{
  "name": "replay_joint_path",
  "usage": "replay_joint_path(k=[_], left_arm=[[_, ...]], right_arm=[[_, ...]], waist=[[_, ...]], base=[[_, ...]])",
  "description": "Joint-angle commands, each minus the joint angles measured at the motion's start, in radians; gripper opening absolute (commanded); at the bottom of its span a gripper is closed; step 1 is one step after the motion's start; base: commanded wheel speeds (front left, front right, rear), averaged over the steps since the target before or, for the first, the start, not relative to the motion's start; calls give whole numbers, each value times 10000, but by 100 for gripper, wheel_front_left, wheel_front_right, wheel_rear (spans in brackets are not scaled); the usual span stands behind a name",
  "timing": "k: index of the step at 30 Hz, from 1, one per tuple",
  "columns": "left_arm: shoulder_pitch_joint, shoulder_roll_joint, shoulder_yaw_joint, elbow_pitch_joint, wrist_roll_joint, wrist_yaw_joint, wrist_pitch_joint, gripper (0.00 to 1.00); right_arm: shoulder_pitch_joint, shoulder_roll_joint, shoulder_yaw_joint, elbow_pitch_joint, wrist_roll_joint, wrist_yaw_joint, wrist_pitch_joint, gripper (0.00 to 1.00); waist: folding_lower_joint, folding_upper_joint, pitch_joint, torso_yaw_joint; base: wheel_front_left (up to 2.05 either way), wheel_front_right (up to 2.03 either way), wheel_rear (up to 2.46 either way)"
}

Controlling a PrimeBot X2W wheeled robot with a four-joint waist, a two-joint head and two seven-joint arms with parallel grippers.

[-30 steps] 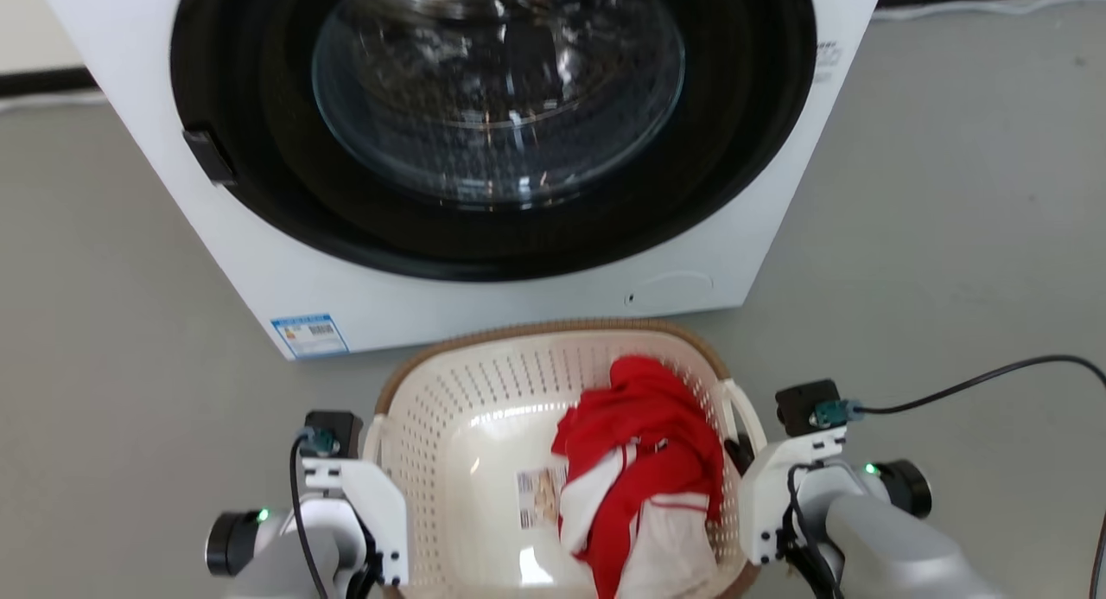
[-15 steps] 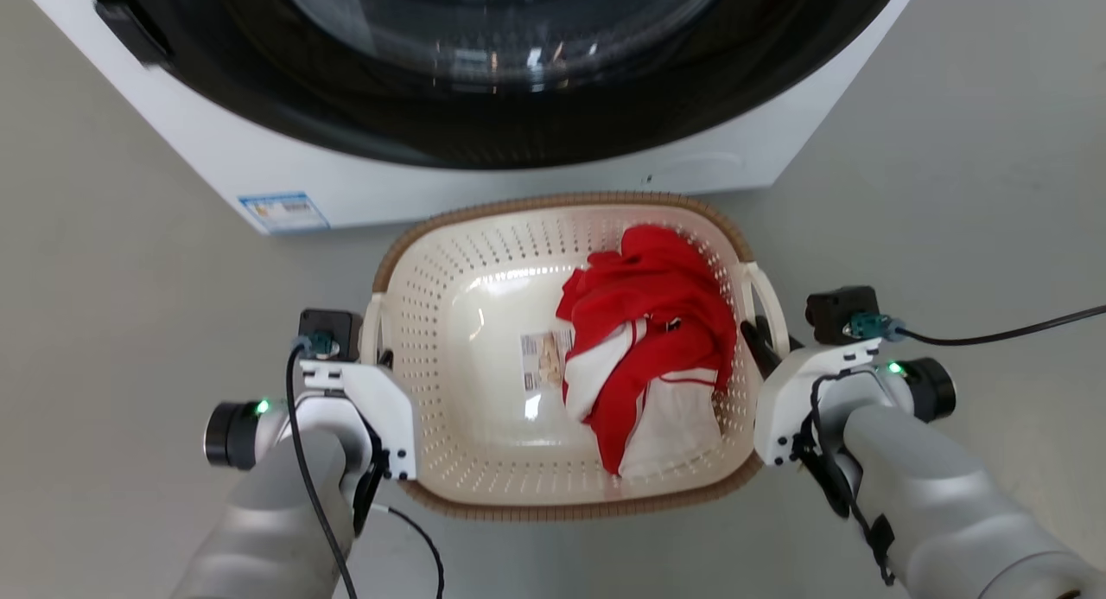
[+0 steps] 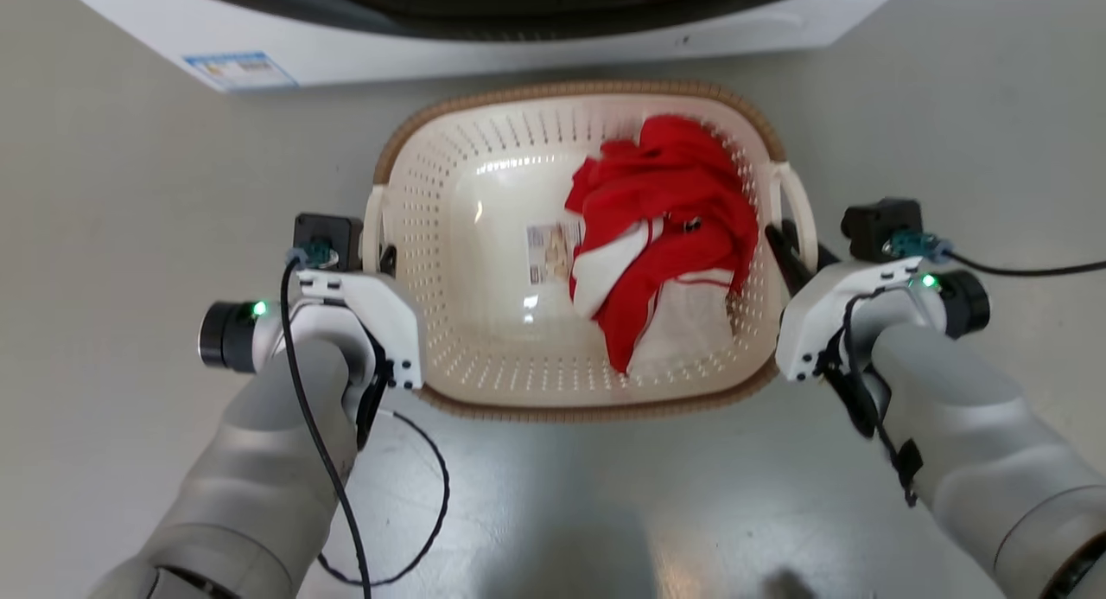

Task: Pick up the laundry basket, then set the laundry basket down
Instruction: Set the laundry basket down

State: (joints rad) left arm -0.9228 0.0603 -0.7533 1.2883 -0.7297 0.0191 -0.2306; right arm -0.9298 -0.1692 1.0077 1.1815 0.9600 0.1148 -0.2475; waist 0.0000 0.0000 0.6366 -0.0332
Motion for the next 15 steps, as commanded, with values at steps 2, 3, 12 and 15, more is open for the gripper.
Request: replay_joint_path(k=[2, 3, 12, 15], left_arm=[[-450, 313, 108, -145, 151, 149, -208, 0], [-529, 315, 118, -159, 156, 165, -224, 0], [-1108, 244, 140, -336, 278, 370, -299, 0], [-1232, 226, 171, -441, 326, 454, -306, 0]], right_arm=[[45, -122, 90, -143, -150, 159, -134, 0], [-38, -171, 34, -189, -181, 159, -136, 0], [-365, -426, -742, -449, -857, 159, -141, 0], [-396, -441, -1086, -548, -1186, 159, -142, 0]], waist=[[0, 0, 685, 51], [0, 0, 818, 58], [0, 0, 1651, 199], [0, 0, 1830, 260]], base=[[0, 0, 0], [0, 0, 0], [0, 0, 0], [0, 0, 0]])
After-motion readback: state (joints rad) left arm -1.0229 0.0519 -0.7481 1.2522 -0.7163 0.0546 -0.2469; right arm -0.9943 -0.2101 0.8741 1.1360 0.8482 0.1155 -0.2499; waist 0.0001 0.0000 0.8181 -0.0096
